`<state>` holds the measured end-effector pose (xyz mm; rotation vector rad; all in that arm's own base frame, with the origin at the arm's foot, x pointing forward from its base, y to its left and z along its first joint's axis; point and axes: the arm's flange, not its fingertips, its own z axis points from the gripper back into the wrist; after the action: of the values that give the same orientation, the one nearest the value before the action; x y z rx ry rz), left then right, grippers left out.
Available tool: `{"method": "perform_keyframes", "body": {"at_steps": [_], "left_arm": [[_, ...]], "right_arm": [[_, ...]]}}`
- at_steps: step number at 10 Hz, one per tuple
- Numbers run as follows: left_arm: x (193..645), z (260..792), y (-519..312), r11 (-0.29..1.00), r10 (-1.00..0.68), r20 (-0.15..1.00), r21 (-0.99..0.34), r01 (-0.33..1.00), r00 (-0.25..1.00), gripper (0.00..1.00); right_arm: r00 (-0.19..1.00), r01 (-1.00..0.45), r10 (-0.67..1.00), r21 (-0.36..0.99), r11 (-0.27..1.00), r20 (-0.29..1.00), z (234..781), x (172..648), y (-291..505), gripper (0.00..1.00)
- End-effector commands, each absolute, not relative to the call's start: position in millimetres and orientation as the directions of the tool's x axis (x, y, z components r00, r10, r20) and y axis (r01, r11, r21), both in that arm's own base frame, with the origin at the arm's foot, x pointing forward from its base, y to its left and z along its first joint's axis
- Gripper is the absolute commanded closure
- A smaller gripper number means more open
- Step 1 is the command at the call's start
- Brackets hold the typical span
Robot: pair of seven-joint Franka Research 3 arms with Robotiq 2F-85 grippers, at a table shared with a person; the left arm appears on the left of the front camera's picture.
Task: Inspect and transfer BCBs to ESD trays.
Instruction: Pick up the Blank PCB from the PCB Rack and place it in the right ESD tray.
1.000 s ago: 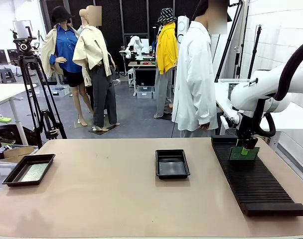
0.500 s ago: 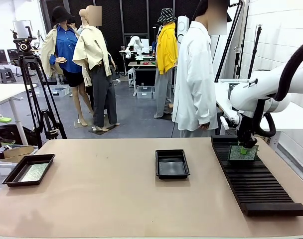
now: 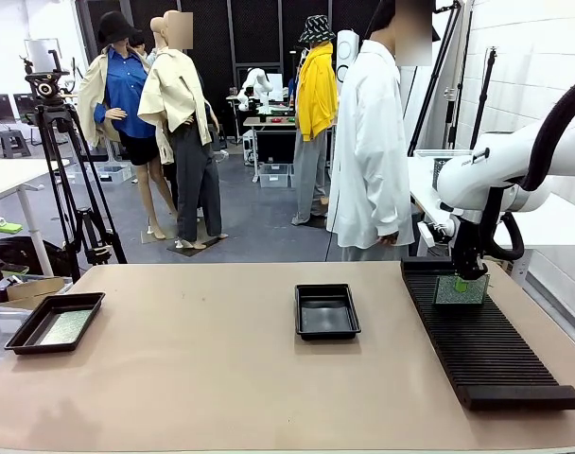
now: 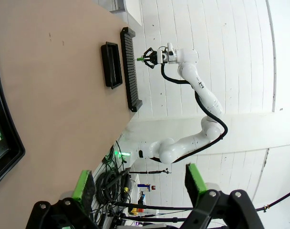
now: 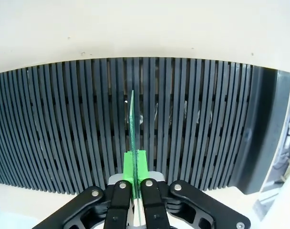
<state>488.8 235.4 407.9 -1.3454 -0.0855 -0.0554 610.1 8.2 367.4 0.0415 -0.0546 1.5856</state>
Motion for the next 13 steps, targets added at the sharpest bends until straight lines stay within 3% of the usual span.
{"method": "perform_keyframes", "body": {"at_steps": [1,5,13], "left_arm": [[488,409,236,0.221,0.009,0.096,-0.971,0.091,0.995,0.00],[488,409,236,0.221,0.009,0.096,-0.971,0.091,0.995,0.00],[488,409,236,0.221,0.009,0.096,-0.971,0.091,0.995,0.00]], "right_arm": [[-0.028,-1.000,1.000,-0.013,-0.028,0.014,367,615,10,1.00],[-0.020,-1.000,1.000,0.005,-0.020,0.014,371,617,11,1.00],[0.118,-0.993,0.993,-0.013,0.117,-0.011,445,595,40,1.00]]}}
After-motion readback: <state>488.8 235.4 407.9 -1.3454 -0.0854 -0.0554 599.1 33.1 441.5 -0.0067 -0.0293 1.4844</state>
